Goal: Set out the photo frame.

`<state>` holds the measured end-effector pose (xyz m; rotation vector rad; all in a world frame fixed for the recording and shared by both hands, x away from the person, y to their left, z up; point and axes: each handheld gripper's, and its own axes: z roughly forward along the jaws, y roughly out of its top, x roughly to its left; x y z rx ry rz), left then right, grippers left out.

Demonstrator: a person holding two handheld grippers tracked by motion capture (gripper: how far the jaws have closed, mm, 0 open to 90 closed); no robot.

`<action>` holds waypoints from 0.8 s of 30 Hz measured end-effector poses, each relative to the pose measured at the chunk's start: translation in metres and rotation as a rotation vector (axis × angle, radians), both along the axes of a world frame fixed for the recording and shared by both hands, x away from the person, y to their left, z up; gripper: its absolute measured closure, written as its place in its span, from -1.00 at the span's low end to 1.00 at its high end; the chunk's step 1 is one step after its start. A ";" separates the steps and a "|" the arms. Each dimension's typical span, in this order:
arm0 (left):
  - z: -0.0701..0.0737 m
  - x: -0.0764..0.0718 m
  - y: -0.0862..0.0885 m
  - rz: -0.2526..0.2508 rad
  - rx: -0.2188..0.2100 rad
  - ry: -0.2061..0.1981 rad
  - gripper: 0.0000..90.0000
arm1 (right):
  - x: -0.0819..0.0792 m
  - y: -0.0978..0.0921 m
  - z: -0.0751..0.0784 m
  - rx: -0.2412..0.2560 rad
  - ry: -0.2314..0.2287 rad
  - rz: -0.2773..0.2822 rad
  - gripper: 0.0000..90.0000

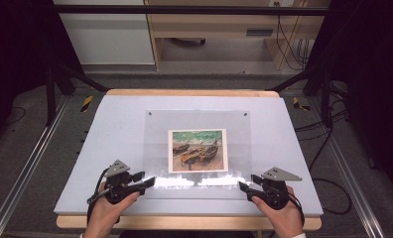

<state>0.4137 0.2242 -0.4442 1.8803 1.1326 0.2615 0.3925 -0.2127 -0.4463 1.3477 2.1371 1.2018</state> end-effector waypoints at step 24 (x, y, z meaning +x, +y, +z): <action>0.000 -0.011 0.001 -0.003 0.040 0.007 0.27 | -0.012 -0.001 -0.003 -0.025 0.007 -0.008 0.25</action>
